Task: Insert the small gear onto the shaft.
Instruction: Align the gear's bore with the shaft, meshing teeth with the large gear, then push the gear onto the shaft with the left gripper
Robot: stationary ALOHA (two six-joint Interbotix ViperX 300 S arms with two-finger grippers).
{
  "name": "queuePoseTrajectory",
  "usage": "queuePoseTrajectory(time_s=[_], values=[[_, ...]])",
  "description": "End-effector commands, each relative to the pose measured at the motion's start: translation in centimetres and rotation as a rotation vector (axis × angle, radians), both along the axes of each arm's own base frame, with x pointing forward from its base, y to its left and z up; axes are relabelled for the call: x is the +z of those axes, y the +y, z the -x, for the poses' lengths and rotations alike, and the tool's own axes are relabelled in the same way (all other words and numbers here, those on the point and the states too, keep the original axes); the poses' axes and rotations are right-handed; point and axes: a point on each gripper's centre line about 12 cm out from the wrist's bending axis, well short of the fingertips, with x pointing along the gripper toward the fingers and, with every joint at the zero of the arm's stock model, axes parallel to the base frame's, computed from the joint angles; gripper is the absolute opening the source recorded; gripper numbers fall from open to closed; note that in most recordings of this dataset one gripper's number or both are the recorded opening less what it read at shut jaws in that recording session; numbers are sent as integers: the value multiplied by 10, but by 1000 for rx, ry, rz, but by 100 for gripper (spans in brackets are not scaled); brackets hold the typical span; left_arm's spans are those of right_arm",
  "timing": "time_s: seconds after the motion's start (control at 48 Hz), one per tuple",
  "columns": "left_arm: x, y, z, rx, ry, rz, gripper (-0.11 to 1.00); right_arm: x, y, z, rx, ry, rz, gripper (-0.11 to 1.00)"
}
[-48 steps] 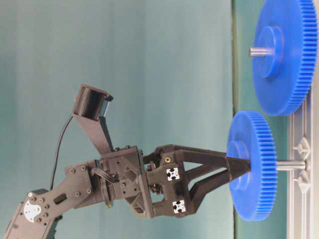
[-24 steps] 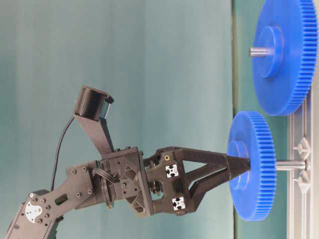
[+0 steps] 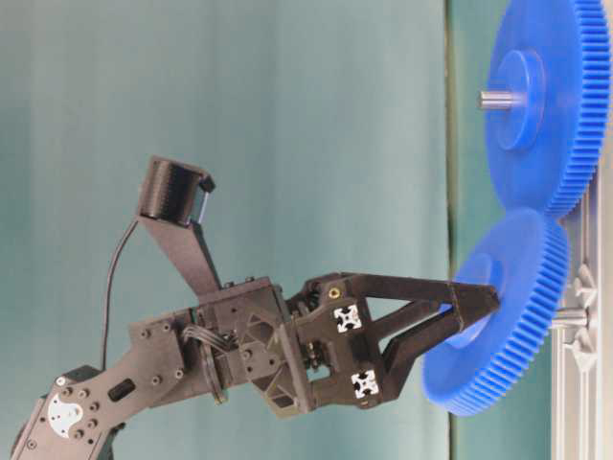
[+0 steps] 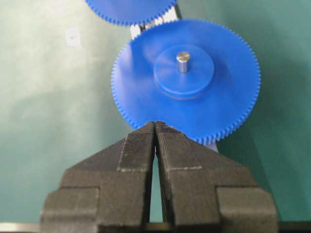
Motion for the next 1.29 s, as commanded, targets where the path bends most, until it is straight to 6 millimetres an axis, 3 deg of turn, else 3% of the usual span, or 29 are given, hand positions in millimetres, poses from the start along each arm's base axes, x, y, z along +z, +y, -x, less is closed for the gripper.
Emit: queuePoseTrajectory(time_s=[0.0,0.333,0.813,1.271], values=[[4,-1,4,0,6,-1,71,4,-1,-2,-8,-12,-8,9],[10,2,21,4,26,-1,71,4,-1,-2,-8,-13,-8,9],[7,9,-2,-44,2,-24,71,5,-1,-2,-8,-15,-9,9],[7,8,7,-44,37,-20,71,5,-1,-2,-7,-15,-8,9]])
